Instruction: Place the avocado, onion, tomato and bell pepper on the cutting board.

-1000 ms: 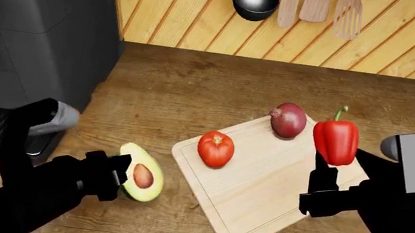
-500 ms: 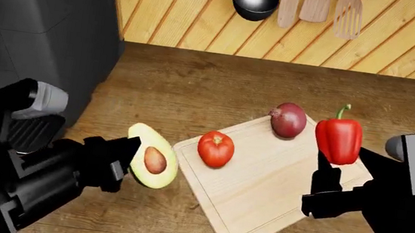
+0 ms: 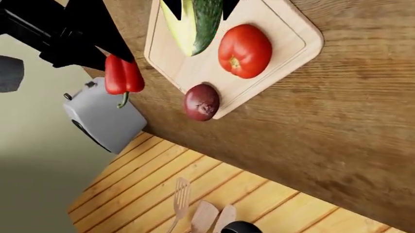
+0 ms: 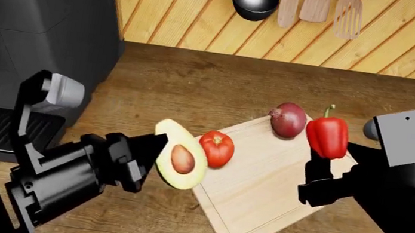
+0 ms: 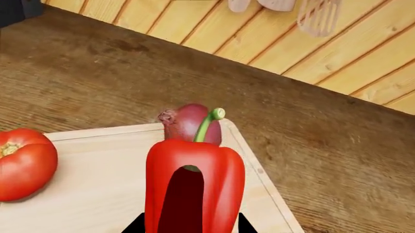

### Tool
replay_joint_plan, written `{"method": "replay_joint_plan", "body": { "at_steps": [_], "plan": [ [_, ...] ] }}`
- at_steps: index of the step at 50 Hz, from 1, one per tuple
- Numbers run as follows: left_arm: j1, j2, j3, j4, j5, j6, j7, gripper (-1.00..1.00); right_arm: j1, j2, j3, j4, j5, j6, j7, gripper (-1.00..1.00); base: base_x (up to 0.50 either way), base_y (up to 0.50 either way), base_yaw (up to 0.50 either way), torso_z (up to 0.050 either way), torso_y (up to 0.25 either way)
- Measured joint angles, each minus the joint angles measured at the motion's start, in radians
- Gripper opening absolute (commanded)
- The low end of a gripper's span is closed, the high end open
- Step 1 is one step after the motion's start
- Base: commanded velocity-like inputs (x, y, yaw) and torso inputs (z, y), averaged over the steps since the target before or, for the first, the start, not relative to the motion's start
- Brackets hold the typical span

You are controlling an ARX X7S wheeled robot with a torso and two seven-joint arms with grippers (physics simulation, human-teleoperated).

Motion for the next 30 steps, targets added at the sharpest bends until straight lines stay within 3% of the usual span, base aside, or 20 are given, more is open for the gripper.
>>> {"method": "replay_joint_plan", "body": {
  "at_steps": [30],
  "plan": [
    [-0.006, 0.002, 0.013, -0.005, -0.028, 0.004, 0.021, -1.0, 0.045, -0.029, -0.141, 0.162, -0.17, 0.056, -0.129, -1.0, 0.0, 0.0, 0.0, 0.0, 0.0]
  ]
}}
